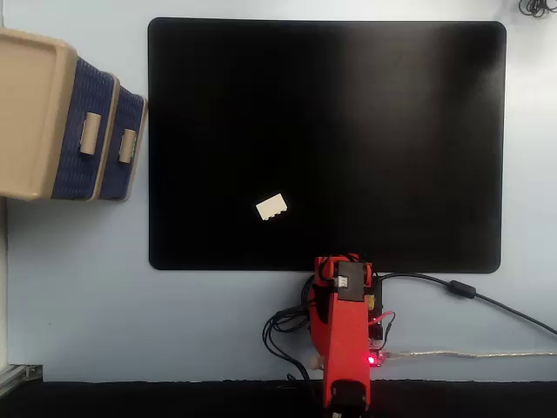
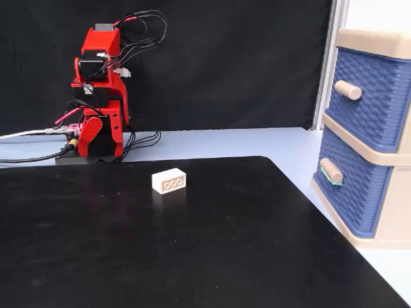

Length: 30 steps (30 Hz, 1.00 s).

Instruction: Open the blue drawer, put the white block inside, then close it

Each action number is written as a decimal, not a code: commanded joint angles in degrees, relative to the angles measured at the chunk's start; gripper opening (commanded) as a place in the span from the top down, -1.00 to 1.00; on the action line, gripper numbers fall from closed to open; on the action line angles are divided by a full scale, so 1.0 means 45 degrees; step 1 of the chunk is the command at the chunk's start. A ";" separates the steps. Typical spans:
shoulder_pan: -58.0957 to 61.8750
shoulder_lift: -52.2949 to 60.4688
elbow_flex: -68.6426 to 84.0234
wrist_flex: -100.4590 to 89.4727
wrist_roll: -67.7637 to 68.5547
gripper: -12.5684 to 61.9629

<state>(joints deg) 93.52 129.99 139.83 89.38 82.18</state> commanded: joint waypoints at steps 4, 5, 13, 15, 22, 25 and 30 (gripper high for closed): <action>0.0273 0.1016 0.0117 0.0664 0.0059 -0.25; 0.0273 0.1016 0.0098 0.0664 0.0078 -0.25; 0.0293 0.1055 -0.0391 0.0840 0.0059 -0.25; 0.0273 0.1035 -0.2520 0.1191 0.0059 -0.25; 0.0098 0.0527 -1.0000 0.1270 0.0293 -0.24; -0.0371 -0.0547 -1.0742 0.0078 0.2305 -0.24; -0.6152 -0.2480 -0.9980 -0.4883 0.9375 -0.25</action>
<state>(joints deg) 70.75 119.09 95.19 75.50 112.41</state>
